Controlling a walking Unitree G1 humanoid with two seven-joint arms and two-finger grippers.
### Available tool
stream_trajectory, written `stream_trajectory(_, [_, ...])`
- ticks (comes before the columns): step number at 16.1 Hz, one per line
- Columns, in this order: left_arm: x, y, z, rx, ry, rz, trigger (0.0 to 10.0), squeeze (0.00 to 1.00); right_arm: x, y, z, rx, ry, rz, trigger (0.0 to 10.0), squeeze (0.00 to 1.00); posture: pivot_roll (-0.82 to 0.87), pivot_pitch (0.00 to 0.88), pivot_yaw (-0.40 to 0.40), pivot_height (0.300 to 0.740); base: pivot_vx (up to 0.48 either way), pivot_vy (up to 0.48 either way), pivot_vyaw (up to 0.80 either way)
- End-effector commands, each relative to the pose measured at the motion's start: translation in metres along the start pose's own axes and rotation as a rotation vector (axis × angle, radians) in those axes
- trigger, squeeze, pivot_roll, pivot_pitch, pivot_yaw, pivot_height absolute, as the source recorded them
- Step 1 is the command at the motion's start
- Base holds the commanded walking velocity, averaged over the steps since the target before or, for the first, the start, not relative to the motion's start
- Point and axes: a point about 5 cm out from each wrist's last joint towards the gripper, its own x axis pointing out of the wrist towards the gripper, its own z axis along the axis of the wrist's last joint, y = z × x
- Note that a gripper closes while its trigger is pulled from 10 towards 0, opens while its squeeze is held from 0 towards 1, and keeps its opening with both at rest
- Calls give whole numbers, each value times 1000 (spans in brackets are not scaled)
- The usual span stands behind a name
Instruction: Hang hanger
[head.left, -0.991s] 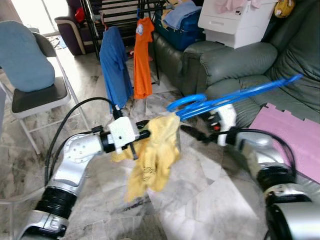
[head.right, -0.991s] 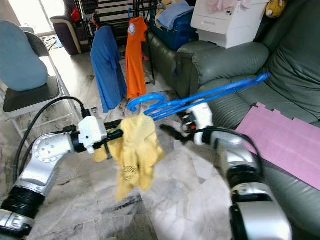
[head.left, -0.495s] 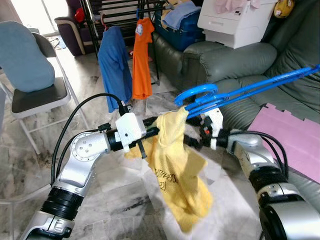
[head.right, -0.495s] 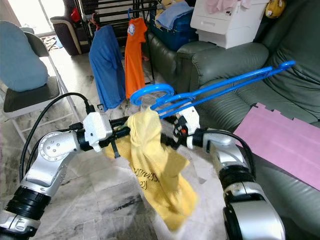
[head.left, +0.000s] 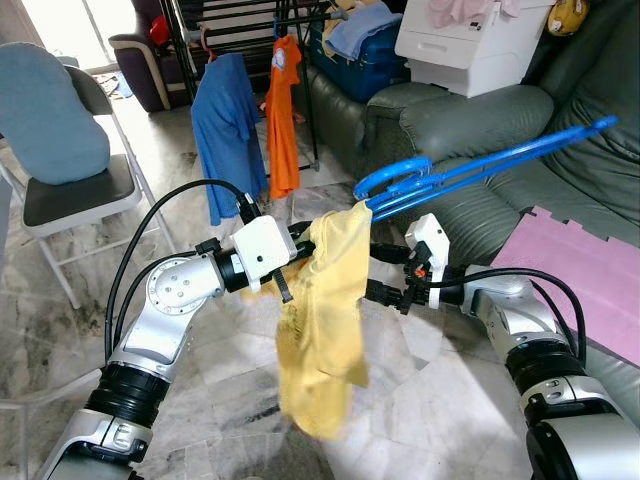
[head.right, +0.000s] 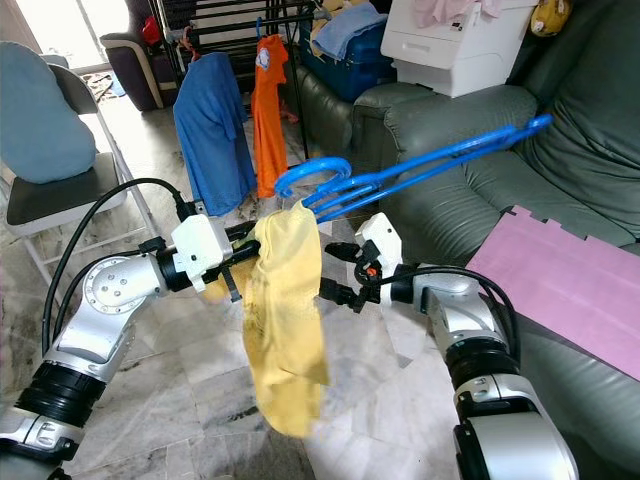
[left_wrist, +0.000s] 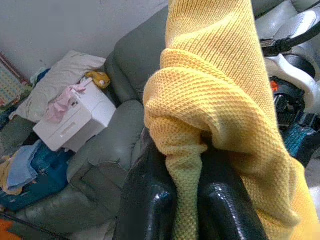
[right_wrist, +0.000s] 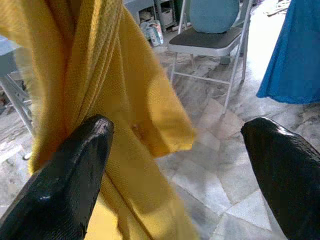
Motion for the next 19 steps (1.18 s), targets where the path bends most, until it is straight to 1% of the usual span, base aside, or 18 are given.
stream_trajectory(1, [2,11,10,40,-41,45,0,0,5,4,3,-15,-4,42,10000,0,-49,0,42,740,0,0,0])
stream_trajectory(4, [6,10,16,37,-67,47,0,0,10,6,4,-14,-5,41,10000,0,-52,0,40,740,0,0,0])
stream_trajectory(5, [9,11,23,26,-101,52,0,0,12,6,4,-14,-7,28,10000,0,-52,0,39,740,0,0,0])
stream_trajectory(6, [11,13,28,30,-125,79,0,0,15,7,4,-6,-10,33,10000,0,-51,0,37,740,0,0,0])
stream_trajectory(8, [14,16,31,28,-140,110,118,0,20,12,3,9,-11,64,10000,0,-51,0,34,740,0,0,0])
stream_trajectory(9, [15,16,29,33,-133,120,2784,0,24,15,4,14,-19,93,10000,0,-51,0,33,740,0,0,0])
stream_trajectory(12, [15,10,26,23,-121,106,2588,0,28,21,7,31,-32,158,10000,0,-52,0,32,740,0,0,0])
stream_trajectory(14, [13,7,18,10,-92,110,2863,0,28,25,8,46,-38,198,10000,0,-55,0,30,740,0,0,0])
stream_trajectory(16, [11,5,11,0,-64,117,3137,0,27,25,9,58,-53,198,10000,0,-56,0,29,740,0,0,0])
stream_trajectory(19, [7,2,4,-11,-42,122,3059,0,25,22,11,54,-58,171,10000,0,-57,0,30,740,0,0,0])
